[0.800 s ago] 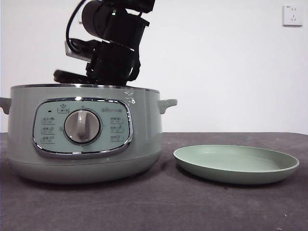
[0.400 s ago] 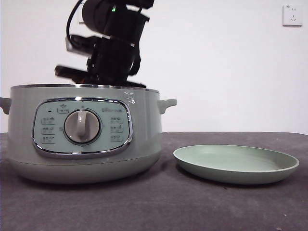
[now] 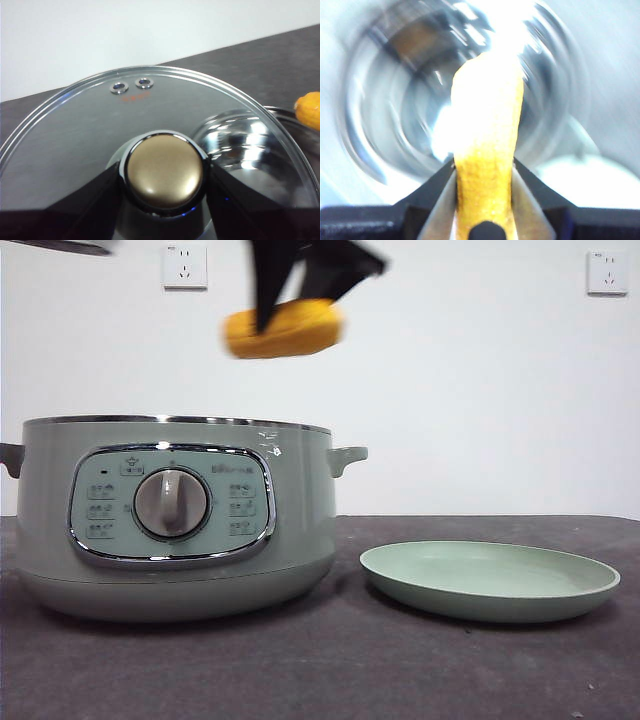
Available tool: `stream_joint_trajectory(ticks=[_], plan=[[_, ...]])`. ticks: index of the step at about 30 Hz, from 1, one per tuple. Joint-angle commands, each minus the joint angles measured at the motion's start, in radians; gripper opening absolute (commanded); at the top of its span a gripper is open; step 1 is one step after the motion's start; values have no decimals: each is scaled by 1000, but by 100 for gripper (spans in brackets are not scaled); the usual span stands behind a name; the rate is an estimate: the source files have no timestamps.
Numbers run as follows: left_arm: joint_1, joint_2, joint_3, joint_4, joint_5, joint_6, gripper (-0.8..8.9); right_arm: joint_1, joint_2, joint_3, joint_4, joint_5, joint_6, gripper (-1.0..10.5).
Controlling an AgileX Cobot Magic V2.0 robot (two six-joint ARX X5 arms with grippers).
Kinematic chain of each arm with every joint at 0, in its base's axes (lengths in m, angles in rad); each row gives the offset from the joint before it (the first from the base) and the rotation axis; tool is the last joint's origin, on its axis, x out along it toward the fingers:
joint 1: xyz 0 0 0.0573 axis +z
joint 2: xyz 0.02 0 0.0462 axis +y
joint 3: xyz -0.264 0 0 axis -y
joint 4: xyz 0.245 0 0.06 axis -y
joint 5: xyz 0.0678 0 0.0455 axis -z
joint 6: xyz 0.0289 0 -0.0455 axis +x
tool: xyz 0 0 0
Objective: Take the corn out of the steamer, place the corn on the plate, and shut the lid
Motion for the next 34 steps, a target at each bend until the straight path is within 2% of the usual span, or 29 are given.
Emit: stream_joint_trajectory(ticks=[1,5,10,14,17,26,34], plan=[[-1,22,9,91,53,-6,-9,-46,-18,-9,-75,42,1,-15],[-1,71,9,136,113,-6,-9,-124,-41,-9,-187,107,26,-16],[-1,117,9,162,133,-6,-9,-214,-41,-55,-200,113,69,-16],[-2,137,9,175,158,-7,-9,-242,-41,-157,-200,117,82,-16],[-2,140,9,188,159,-7,-9,-245,-42,-254,-181,157,84,-16],[-2,142,9,202,158,-7,-9,-238,-76,-556,121,158,128,-16],[-2,142,9,202,158,-7,-9,-236,-75,-764,415,158,134,-16]])
